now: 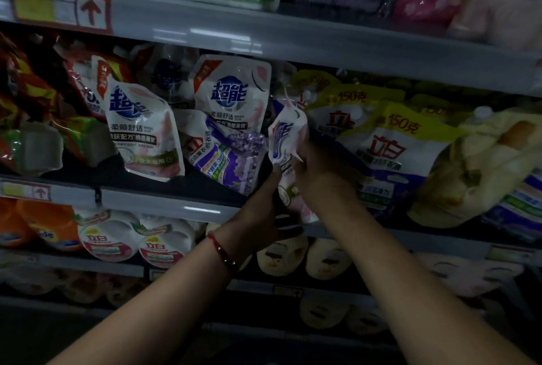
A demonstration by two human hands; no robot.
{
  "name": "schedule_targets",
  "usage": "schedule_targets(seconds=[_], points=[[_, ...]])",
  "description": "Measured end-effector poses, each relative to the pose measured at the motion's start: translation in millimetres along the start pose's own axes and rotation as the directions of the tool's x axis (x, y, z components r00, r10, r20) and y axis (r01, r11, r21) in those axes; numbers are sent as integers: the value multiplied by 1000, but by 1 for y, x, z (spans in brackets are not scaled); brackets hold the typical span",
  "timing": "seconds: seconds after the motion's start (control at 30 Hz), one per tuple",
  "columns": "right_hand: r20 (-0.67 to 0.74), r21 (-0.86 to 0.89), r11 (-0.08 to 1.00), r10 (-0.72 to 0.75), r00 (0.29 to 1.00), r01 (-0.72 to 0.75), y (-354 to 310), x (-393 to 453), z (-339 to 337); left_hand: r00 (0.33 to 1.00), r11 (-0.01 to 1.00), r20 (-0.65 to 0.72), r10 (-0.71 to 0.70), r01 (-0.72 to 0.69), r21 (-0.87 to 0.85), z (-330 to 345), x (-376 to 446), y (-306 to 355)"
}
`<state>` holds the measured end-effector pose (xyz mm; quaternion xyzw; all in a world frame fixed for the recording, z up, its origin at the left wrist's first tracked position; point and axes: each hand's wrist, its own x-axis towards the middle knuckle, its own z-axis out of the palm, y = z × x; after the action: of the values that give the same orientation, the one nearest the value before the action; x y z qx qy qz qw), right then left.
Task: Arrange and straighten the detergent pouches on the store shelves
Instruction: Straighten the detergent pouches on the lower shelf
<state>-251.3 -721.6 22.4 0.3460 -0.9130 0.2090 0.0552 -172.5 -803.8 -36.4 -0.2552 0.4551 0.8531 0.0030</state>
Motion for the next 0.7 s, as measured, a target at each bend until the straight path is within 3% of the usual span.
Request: schedule_targets(seconds=[0.2,0.33,0.43,0.57,0.7], points=[[-133,91,982,-151,979,164,5,-41,-11,991,994,108,81,-73,-78,13,-1,1],[-205,185,968,-131,970,170,19,-54,-6,978,985,146,150,-136,-105,20,-4,-4],[-214,351,926,-68,974,142,33,-60,4,957,965,124,262,-262,-11,22,-4,-10],[-225,658,749,98,969,77,44,-62,26,858,858,47,512,-513,10,21,7,-16],[-2,868,476,293,956,-143,42,-47,52,731,720,-21,682,-666,195,20,15,-16]])
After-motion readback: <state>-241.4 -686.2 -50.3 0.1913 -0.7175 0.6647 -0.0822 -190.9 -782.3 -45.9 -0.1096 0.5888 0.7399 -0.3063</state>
